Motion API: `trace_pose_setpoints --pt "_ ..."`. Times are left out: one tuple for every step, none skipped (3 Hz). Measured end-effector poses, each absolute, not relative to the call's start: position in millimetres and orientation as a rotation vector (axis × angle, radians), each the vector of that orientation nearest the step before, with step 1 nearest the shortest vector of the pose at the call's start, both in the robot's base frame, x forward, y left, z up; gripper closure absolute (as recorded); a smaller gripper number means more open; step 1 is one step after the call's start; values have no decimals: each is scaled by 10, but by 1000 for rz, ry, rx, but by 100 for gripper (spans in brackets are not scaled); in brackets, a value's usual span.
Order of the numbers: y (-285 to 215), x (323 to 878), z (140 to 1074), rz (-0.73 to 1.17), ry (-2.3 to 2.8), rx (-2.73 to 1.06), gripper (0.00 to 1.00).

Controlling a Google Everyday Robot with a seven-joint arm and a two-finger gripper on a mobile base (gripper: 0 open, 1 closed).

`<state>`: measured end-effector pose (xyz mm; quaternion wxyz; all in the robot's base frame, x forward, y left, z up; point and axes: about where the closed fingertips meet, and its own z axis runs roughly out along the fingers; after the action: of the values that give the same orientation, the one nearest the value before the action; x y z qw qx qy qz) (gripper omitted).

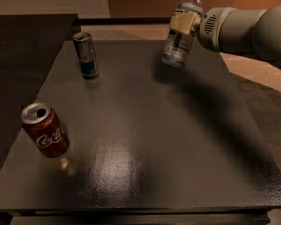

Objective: Place blue plastic bottle upright

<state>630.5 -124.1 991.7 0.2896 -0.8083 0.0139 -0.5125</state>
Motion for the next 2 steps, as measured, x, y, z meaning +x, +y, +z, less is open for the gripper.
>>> trace_pose_setpoints --pt "-1279 6276 9874 -1522 -98 -2087 100" --pt "-1305 6219 9769 -1689 -279 -2045 100"
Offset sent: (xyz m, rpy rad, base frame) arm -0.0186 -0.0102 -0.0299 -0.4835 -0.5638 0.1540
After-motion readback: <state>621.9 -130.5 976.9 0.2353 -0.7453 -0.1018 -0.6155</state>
